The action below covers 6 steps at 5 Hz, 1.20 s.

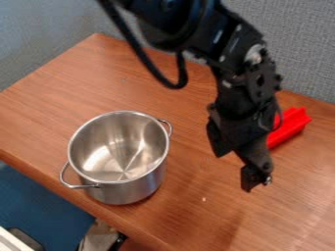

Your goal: Move the red object from the metal pot to the table

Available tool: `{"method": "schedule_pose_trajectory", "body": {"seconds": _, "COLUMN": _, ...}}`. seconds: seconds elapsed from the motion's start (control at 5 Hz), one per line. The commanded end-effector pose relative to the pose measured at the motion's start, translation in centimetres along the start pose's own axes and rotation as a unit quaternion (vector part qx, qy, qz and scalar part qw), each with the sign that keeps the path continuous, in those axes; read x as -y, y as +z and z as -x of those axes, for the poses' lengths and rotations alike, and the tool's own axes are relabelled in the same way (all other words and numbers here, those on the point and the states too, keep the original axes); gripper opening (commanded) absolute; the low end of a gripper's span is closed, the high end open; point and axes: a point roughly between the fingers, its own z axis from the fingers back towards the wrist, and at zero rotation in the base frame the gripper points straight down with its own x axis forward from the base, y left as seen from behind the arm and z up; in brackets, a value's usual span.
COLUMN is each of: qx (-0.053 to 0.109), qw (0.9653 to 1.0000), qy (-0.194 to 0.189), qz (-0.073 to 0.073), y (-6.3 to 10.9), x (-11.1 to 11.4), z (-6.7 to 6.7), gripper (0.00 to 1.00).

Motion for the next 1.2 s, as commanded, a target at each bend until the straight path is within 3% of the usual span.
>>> {"method": "schedule_pose_trajectory", "body": {"seconds": 0.0, "qx": 0.006, "qw": 0.9978, "qy": 0.064, "qz": -0.016, "y": 0.3, "x": -1.7, "z": -3.6, "gripper": 1.00}}
{"method": "schedule_pose_trajectory", "body": {"seconds": 0.2, "qx": -0.006, "qw": 0.9961, "qy": 0.083, "qz": -0.030, "y": 0.0, "x": -2.2, "z": -6.7, "gripper": 1.00}}
{"method": "schedule_pose_trajectory", "body": {"seconds": 0.4, "qx": -0.022, "qw": 0.9942, "qy": 0.095, "qz": -0.044, "y": -0.5, "x": -2.6, "z": -8.6, "gripper": 1.00}}
{"method": "schedule_pose_trajectory", "body": {"seconds": 0.8, "qx": -0.035, "qw": 0.9886, "qy": 0.132, "qz": -0.064, "y": -3.0, "x": -5.9, "z": -9.2, "gripper": 1.00}}
{"method": "schedule_pose_trajectory", "body": {"seconds": 1.0, "qx": -0.042, "qw": 0.9851, "qy": 0.150, "qz": -0.072, "y": -3.9, "x": -7.1, "z": -9.2, "gripper": 0.00}}
